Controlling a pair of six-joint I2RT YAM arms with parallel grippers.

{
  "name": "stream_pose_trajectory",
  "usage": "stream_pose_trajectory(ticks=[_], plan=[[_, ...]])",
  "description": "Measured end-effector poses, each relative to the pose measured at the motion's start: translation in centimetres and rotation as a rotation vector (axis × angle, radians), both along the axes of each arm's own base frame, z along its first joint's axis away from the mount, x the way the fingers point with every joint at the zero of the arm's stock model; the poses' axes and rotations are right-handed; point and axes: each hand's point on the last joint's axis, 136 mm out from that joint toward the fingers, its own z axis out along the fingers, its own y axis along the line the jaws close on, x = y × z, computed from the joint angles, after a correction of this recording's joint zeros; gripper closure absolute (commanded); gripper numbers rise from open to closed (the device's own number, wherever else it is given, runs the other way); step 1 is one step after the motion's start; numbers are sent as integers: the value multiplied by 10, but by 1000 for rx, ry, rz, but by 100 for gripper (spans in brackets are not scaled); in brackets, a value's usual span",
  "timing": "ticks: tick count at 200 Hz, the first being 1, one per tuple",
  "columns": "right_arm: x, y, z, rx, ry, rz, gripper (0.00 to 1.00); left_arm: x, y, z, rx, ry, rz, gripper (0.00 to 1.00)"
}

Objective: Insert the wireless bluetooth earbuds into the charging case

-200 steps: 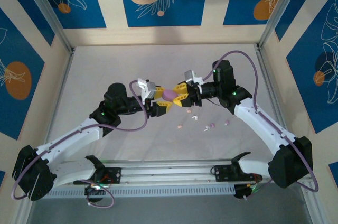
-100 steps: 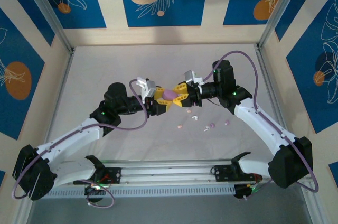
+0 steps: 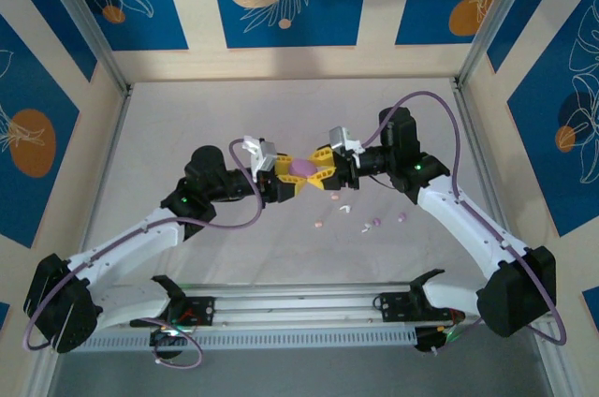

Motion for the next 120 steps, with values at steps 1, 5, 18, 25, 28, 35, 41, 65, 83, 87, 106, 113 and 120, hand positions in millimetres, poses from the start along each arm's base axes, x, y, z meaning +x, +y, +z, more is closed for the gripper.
stream_pose_trajectory(ticks=[1,5,18,25,28,35,41,65,83,87,106,113,120], plan=[[0,0,0,0,0,0,69,0,0,0,0,0,-1,66],[0,0,0,-1,1,-1,69,0,0,0,1,3,-1,68],[0,0,-1,-5,3,-2,68,0,-1,-2,4,6,-5,73],[0,-1,-2,-6,3,-3,67,0,-1,-2,5,7,-6,75],[0,-1,-2,-7,5,-3,66,0,-1,-2,5,8,-7,76],[0,-1,-3,-9,10,-4,64,0,-1,-3,7,9,-10,77],[0,-1,-3,-10,16,-4,63,-1,-1,-3,9,8,-12,78],[1,-2,-4,-13,41,-12,58,-1,-2,-5,14,5,-14,81],[2,-3,-3,-14,72,-21,55,-1,-2,-5,20,-8,-16,82],[2,-4,-3,-15,80,-22,54,-1,-2,-5,21,-12,-16,82],[4,-5,1,-15,127,-33,50,0,-2,-3,26,-35,-14,83],[6,-6,3,-12,137,-39,49,0,-2,-4,29,-37,-14,82],[8,-7,7,-9,145,-46,49,0,-2,-4,33,-39,-16,83]])
